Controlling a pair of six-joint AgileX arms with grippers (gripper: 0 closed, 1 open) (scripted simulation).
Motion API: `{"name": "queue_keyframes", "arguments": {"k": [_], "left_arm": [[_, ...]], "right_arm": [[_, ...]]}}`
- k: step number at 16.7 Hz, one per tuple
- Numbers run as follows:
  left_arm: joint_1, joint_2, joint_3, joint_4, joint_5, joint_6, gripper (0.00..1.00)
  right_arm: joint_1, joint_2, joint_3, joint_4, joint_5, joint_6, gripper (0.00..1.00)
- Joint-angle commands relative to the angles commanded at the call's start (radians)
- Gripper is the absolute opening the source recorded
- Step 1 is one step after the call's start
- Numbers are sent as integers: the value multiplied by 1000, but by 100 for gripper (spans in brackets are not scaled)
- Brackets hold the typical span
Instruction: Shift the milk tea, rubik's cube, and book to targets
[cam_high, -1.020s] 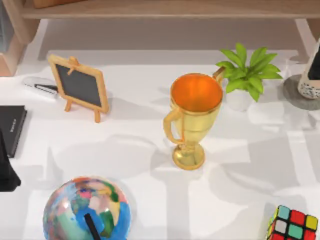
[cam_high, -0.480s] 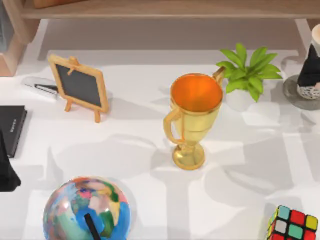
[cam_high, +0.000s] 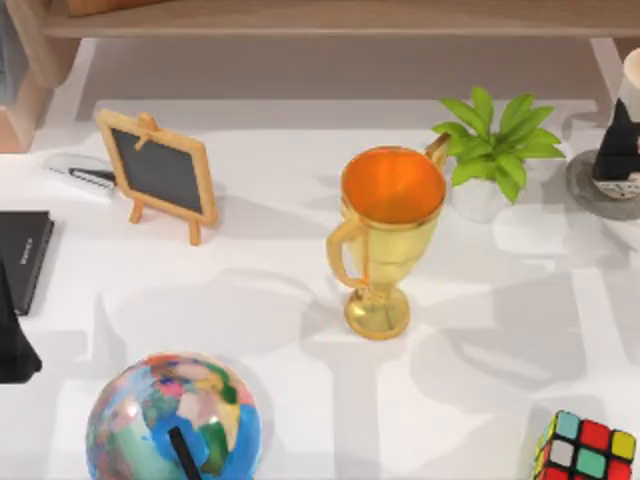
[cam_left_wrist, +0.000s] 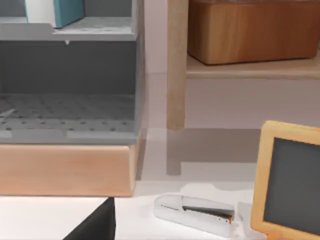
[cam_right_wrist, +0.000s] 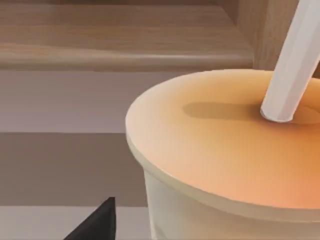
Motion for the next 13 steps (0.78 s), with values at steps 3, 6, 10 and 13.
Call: {"name": "queue_keyframes", "arguments": {"k": [3, 6, 10, 13], "left_arm": [[0, 0, 0, 0, 0, 0, 100], [0, 0, 0, 0, 0, 0, 100], [0, 0, 0, 0, 0, 0, 100], [0, 0, 0, 0, 0, 0, 100]], "right_arm": [[1, -101, -13, -87, -1, 0, 100], [2, -222, -24, -188, -1, 1, 100], [2, -255, -32, -219, -1, 1, 100], [1, -252, -27, -216, -1, 1, 100]]}}
